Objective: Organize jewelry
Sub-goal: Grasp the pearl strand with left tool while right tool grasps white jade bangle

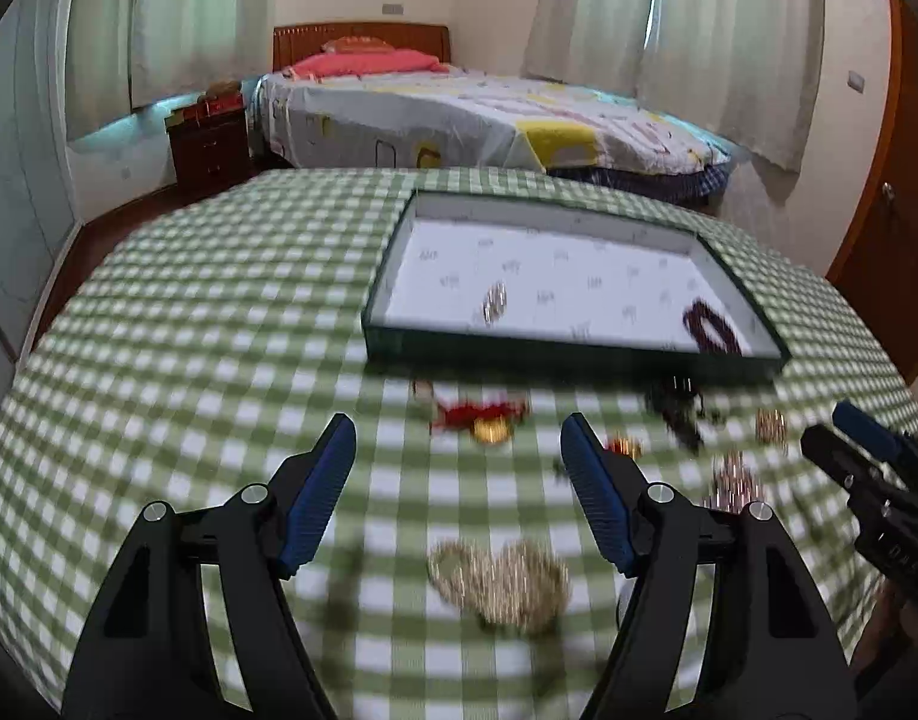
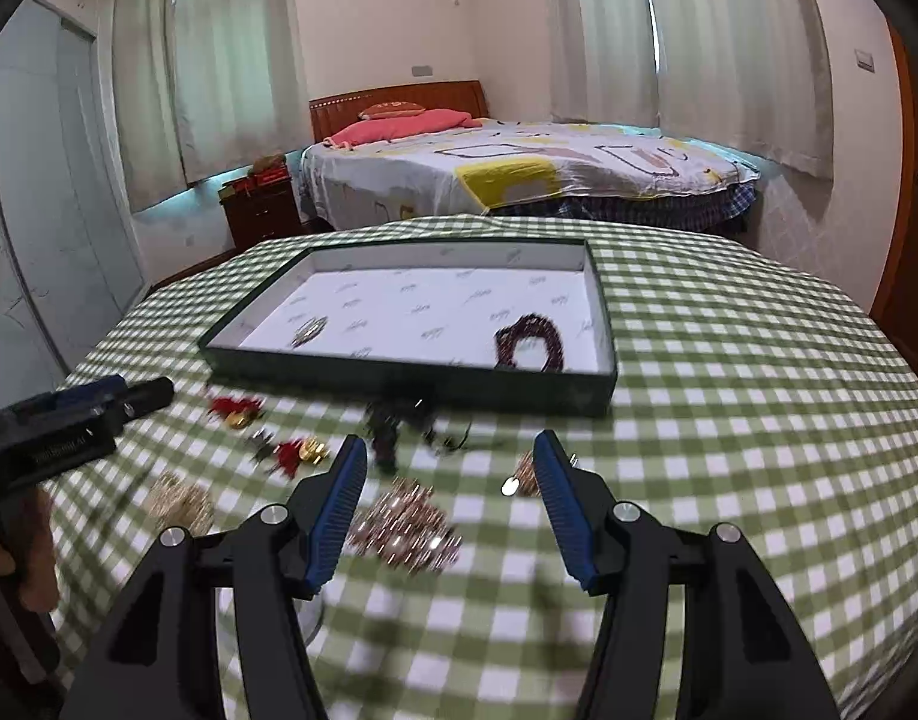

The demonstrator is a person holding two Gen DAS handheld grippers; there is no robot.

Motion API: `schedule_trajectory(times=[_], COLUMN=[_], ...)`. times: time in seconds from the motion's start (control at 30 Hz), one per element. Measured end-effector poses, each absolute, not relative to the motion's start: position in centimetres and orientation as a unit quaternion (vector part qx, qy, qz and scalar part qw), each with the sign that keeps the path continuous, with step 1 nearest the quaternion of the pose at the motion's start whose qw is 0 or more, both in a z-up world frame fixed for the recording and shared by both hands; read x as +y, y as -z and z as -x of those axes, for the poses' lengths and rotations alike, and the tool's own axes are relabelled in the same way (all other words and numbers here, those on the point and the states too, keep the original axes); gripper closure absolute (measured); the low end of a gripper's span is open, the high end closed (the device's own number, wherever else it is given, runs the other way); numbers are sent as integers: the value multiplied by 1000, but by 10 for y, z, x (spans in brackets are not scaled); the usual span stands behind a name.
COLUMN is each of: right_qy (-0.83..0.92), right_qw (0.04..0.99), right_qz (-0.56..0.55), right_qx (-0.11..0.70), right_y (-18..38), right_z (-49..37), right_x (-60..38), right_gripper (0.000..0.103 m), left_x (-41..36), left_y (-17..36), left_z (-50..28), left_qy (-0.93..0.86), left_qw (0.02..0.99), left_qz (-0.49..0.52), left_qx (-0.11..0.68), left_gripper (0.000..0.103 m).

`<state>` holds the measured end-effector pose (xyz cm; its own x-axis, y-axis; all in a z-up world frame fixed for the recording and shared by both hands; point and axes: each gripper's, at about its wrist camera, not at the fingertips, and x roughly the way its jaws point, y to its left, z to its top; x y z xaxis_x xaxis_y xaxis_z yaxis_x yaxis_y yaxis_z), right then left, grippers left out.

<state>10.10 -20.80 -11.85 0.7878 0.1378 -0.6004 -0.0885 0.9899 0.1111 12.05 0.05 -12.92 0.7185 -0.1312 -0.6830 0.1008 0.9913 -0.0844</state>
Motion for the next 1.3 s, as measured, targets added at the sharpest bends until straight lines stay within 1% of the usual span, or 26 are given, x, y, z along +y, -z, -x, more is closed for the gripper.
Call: schedule_trajectory(times=[0.2, 0.37, 0.73, 0.77, 0.87, 0.9, 0.93, 1.0, 1.07, 1.3], right_qy=[-68, -68, -71, -71, -72, -72, -73, -74, -75, -82], right_qw=[948, 949, 947, 947, 946, 945, 945, 944, 944, 942], right_qz=[-33, -34, -41, -41, -44, -45, -45, -45, -45, -47], right_qx=[311, 307, 311, 311, 314, 315, 316, 318, 318, 323], right_y=[119, 119, 123, 123, 126, 126, 127, 127, 128, 131], right_z=[-80, -71, -68, -68, -69, -69, -69, -69, -68, -66], right_x=[-198, -198, -198, -198, -197, -197, -196, -196, -195, -189], right_gripper=[44, 43, 43, 43, 43, 43, 43, 43, 43, 43], left_x=[-3, -5, -10, -11, -13, -15, -17, -21, -23, -17], left_y=[151, 163, 174, 174, 174, 174, 174, 173, 173, 168], left_z=[-101, -101, -102, -102, -100, -99, -98, -96, -95, -92], left_qy=[70, 66, 71, 71, 81, 88, 95, 108, 116, 111], left_qw=[918, 911, 912, 912, 913, 914, 914, 914, 915, 917], left_qz=[15, 18, 8, 8, 8, 6, 4, -2, -7, 3], left_qx=[391, 406, 405, 405, 399, 396, 394, 390, 387, 383], left_gripper=[34, 34, 34, 36, 49, 56, 60, 75, 81, 85])
